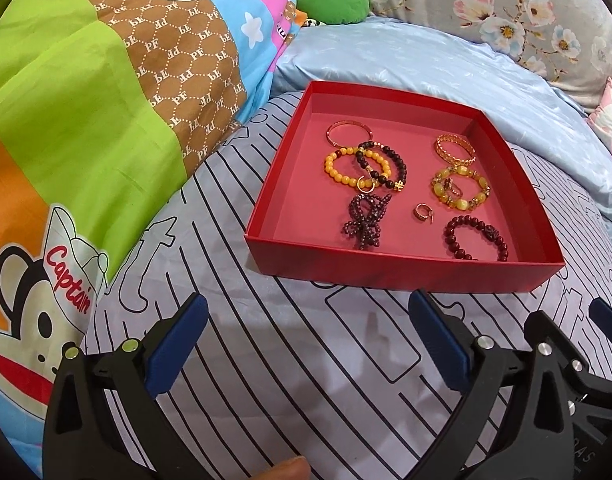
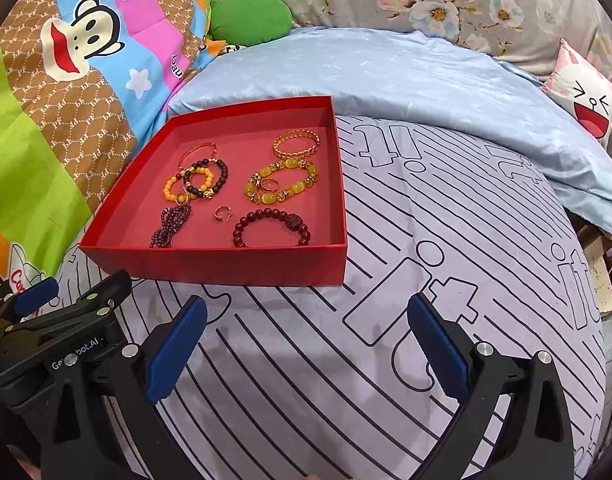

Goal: Organize jewelry

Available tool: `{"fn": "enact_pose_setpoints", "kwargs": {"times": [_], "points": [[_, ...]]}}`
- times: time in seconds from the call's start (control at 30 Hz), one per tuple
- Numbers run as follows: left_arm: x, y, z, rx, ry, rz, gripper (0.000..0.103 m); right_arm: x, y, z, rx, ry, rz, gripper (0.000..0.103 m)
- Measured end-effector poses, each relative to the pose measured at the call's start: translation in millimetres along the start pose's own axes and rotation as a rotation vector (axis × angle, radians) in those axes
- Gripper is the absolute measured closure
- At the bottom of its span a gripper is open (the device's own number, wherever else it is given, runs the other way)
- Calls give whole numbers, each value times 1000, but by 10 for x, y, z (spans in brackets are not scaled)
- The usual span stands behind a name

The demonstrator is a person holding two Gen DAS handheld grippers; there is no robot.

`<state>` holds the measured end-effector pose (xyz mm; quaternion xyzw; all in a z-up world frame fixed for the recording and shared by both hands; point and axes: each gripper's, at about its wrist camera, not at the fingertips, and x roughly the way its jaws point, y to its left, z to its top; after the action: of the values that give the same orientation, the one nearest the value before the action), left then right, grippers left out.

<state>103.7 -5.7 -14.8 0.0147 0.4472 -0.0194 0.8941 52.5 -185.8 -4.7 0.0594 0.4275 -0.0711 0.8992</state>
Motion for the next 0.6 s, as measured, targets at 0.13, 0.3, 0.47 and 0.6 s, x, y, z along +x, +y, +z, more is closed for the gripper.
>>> {"fn": "enact_pose_setpoints", "kwargs": {"times": [0.13,0.3,0.47,0.6], "points": [[0,6,0,-5,1,3,7,1,7,-3,-2,1,-1,6],[2,11,4,-3,3,6,7,3,10,-10,-2,2,-3,6],[9,12,-1,-5,8,8,7,7,10,-16,-6,0,-5,6],[7,8,-4,-4,8,10,7,15,6,-23,-5,0,-6,6]]}}
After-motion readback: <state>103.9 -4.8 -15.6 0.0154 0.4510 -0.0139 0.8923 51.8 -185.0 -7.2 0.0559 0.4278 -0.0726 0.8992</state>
